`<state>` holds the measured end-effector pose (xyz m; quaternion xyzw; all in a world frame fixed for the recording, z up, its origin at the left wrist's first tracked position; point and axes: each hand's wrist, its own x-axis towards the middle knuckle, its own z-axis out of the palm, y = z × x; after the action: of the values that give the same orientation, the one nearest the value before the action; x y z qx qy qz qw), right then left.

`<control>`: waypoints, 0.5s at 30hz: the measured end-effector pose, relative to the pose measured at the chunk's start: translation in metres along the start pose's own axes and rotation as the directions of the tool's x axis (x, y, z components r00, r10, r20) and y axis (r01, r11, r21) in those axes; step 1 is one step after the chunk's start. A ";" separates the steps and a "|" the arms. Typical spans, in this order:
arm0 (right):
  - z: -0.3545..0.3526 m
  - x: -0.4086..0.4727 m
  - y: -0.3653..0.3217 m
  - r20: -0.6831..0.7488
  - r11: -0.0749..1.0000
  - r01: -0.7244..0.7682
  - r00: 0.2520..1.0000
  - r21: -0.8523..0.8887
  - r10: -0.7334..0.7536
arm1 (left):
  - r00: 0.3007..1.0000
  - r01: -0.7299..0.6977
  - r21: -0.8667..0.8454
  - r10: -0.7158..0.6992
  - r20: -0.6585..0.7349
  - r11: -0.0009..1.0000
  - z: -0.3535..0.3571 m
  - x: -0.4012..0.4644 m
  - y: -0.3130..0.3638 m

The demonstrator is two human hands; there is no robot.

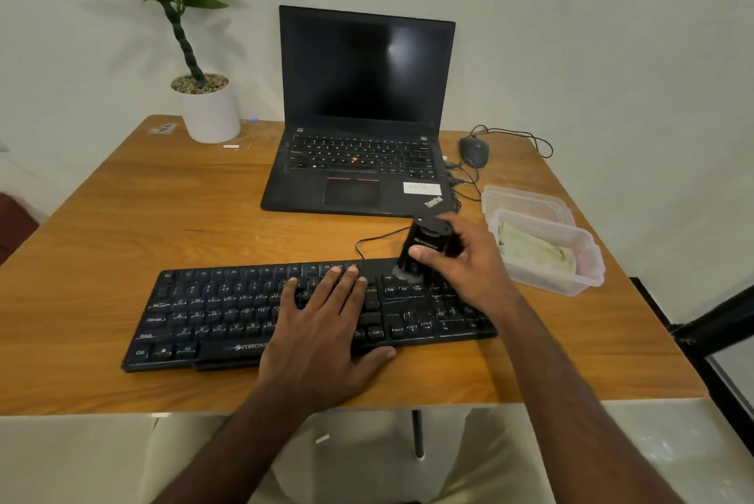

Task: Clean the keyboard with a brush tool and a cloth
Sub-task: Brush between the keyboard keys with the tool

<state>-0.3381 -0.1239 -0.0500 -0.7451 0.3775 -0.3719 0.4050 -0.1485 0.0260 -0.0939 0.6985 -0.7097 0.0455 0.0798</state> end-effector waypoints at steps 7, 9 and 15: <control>-0.010 -0.001 0.004 -0.143 0.998 0.056 0.988 -0.030 -0.060 | 1.000 -0.012 0.002 0.012 -0.013 1.000 0.001 0.001 -0.003; -0.010 -0.008 0.005 -0.110 0.997 0.071 0.991 -0.005 -0.072 | 1.000 -0.005 0.003 0.005 -0.010 1.000 0.000 0.002 -0.005; -0.037 -0.017 0.012 -0.035 0.997 0.063 0.997 -0.032 -0.064 | 1.000 -0.011 0.002 0.011 -0.012 1.000 0.002 0.003 -0.008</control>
<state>-0.3806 -0.1259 -0.0497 -0.7562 0.3665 -0.3919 0.3745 -0.1406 0.0229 -0.0960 0.6943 -0.7130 0.0510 0.0832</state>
